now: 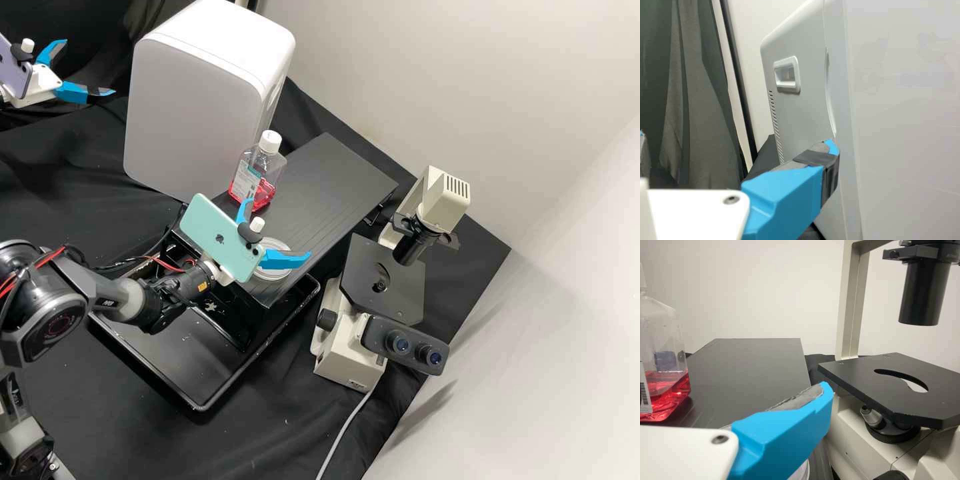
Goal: Remove the lid from the petri dish
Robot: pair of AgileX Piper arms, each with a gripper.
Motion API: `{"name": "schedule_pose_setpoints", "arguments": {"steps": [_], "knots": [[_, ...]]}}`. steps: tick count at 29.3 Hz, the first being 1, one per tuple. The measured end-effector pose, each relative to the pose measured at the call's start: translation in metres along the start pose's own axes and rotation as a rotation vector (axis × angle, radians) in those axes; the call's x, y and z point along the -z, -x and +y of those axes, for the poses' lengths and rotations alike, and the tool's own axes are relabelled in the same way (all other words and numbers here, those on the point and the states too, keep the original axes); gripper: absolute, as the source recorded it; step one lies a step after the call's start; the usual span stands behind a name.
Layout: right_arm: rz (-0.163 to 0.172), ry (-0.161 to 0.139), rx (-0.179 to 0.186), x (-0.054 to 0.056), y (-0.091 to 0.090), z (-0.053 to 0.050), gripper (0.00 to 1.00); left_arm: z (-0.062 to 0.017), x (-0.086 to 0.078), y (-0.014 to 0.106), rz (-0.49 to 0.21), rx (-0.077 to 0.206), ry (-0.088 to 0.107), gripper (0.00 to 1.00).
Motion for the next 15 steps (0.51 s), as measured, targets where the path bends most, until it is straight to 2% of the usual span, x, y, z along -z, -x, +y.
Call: {"name": "schedule_pose_setpoints", "arguments": {"steps": [15], "knots": [[0.000,0.000,0.000,0.0000,0.0000,0.0000,1.00,-0.0003,-0.0019,0.0000,-0.006,0.001,0.000,1.00]]}}
